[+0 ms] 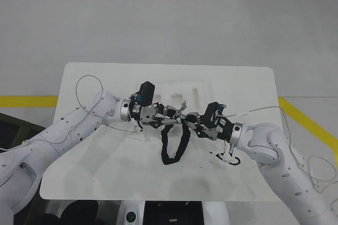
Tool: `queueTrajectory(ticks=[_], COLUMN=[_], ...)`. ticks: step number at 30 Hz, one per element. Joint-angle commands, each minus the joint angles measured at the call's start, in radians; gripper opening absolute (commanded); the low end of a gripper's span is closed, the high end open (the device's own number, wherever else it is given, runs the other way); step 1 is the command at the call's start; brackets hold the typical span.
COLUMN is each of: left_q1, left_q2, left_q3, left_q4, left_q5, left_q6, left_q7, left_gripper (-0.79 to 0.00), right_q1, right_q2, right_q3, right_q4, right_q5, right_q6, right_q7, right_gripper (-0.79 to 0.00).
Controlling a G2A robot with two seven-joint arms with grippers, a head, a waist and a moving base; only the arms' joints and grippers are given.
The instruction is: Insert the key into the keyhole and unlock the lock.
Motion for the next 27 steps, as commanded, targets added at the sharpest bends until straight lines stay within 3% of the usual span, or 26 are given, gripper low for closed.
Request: queueTrajectory(ticks=[1, 5, 6, 8, 11, 12, 14, 15, 16, 18, 27], left_q1=[0.0, 0.002, 0.003, 0.007, 0.015, 0.018, 0.021, 0.023, 0.024, 0.026, 0.043], left_q2=[0.0, -0.002, -0.003, -0.004, -0.008, -0.009, -0.012, -0.013, -0.014, -0.016, -0.02], left_q3=[0.0, 0.0, 0.0, 0.0, 0.0, 0.0, 0.0, 0.0, 0.0, 0.0, 0.0], left_q4=[-0.001, -0.003, -0.003, -0.003, 0.001, 0.003, 0.005, 0.006, 0.007, 0.009, 0.011], left_q5=[-0.001, 0.002, 0.004, 0.008, 0.014, 0.016, 0.02, 0.023, 0.026, 0.031, 0.053], left_q6=[0.0, 0.0, 0.0, 0.0, 0.0, 0.0, 0.0, 0.0, 0.0, 0.0, 0.0], left_q7=[0.001, 0.005, 0.007, 0.015, 0.029, 0.034, 0.044, 0.049, 0.052, 0.061, 0.108], left_gripper=[-0.785, -0.785, -0.785, -0.785, -0.785, -0.785, -0.785, -0.785, -0.785, -0.785, -0.785], right_q1=[-0.001, -0.016, -0.023, -0.039, -0.064, -0.071, -0.084, -0.09, -0.094, -0.1, -0.088], right_q2=[0.0, 0.005, 0.008, 0.013, 0.02, 0.021, 0.023, 0.023, 0.023, 0.022, 0.009], right_q3=[0.003, 0.048, 0.066, 0.105, 0.15, 0.163, 0.18, 0.188, 0.193, 0.197, 0.164], right_q4=[-0.001, -0.013, -0.018, -0.033, -0.056, -0.062, -0.072, -0.073, -0.075, -0.077, -0.051], right_q5=[0.01, 0.06, 0.074, 0.093, 0.107, 0.11, 0.117, 0.123, 0.125, 0.135, 0.155], right_q6=[-0.002, -0.007, -0.014, -0.029, -0.04, -0.038, -0.031, -0.026, -0.024, -0.026, -0.011], right_q7=[0.001, -0.029, -0.041, -0.06, -0.066, -0.067, -0.078, -0.088, -0.098, -0.13, -0.237], right_gripper=[0.0, 0.0, -0.037, -0.225, -0.289, -0.366, -0.449, -0.52, -0.665, -0.785, -0.785])
